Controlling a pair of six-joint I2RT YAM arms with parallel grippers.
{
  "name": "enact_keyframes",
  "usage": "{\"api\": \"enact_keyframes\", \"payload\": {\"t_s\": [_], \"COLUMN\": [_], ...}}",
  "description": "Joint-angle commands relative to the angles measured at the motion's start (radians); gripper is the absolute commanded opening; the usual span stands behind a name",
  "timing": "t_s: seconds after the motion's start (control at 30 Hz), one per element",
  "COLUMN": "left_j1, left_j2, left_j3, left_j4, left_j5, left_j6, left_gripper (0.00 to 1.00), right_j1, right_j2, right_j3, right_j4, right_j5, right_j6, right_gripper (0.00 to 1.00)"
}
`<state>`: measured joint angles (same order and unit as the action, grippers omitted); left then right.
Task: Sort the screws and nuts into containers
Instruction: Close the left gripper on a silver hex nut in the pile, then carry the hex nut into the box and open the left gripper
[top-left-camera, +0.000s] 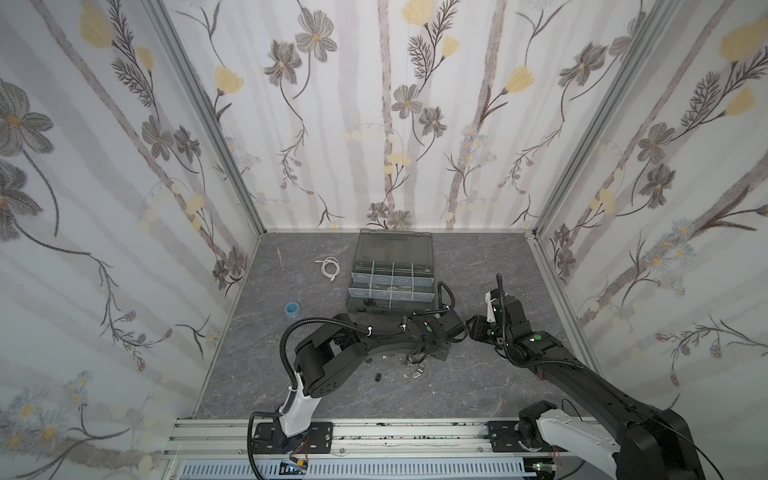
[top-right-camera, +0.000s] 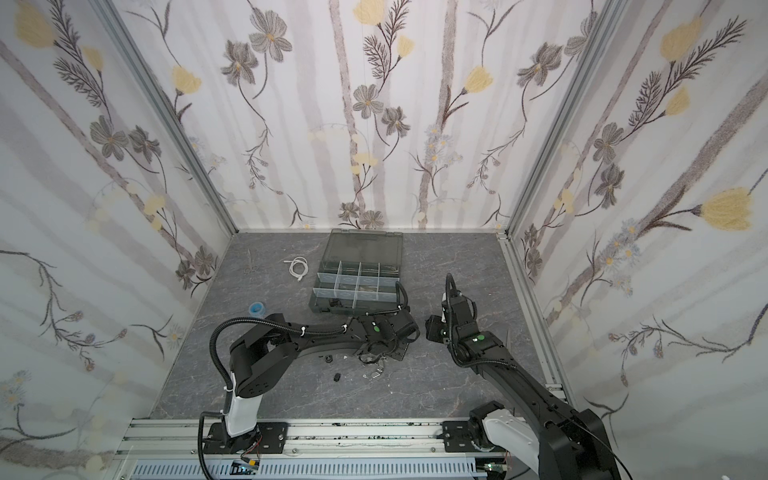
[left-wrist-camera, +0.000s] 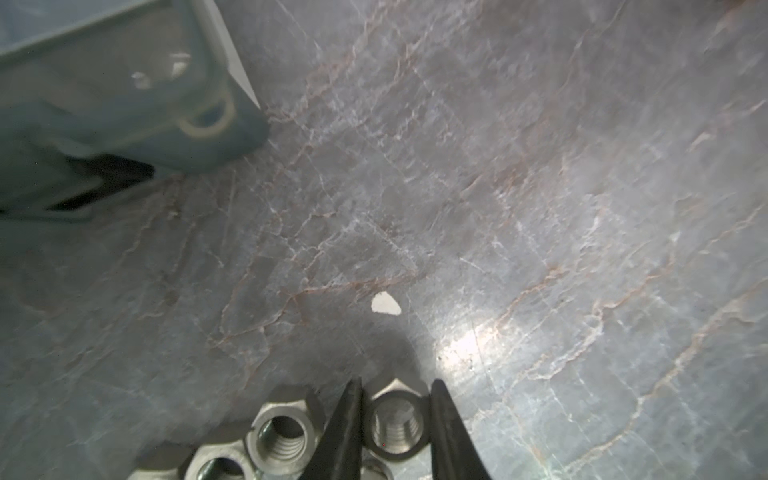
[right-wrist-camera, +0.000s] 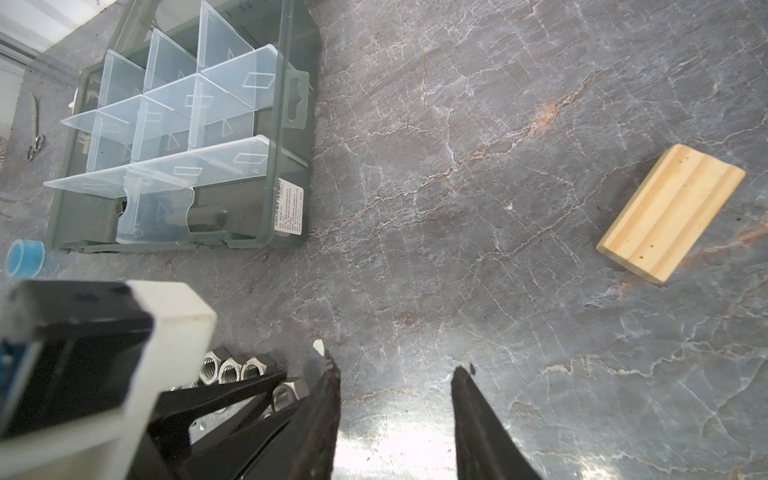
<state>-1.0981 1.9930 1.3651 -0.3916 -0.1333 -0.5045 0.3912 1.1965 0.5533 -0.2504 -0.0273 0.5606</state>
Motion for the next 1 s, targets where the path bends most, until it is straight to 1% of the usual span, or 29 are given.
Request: {"api": "enact_keyframes", "payload": {"t_s": [0.0,0.2,0.27,0.37,0.5,0.63,0.83,0.97], "left_j1": [0.03,0.125,0.166,0.232,0.275,0.293,0.294,0.294], "left_j2": [-0.048,-0.095,-0.096,-0.084,-0.075,-0.062,-0.046,-0.043], "left_j3": [0.027,0.075,0.077,0.075,0.084,0.09,0.09,0.095], "left_j4": [0.003,0.003,0.003,0.005,0.007,0.007,0.008,0.01], "left_j5": [-0.018,-0.042,-0.053,-0.032,-0.032,-0.019,-0.007,0.001], "left_j6": [0.018,0.067,0.076,0.071,0.079,0.081,0.076,0.069], "left_gripper": [0.22,0.22,0.22,0.21,0.21,0.21,0.21,0.25], "right_j1": [0.0,0.0,0.0,0.0,0.0,0.0,0.0,0.0], "right_j2": [-0.008,-0.011,-0.009,-0.008,-0.006,0.0,0.006,0.003], "right_j3": [-0.002,-0.004,-0.007,-0.013,-0.013,-0.007,-0.002,-0.001], "right_j4": [0.047,0.046,0.046,0.051,0.053,0.053,0.052,0.049], "right_j5": [0.004,0.002,0.0,-0.006,-0.009,-0.013,-0.018,-0.018], "right_j6": [0.011,0.013,0.013,0.014,0.015,0.015,0.014,0.014], "right_gripper": [0.45,0.45,0.45,0.45,0.45,0.45,0.45,0.45]}}
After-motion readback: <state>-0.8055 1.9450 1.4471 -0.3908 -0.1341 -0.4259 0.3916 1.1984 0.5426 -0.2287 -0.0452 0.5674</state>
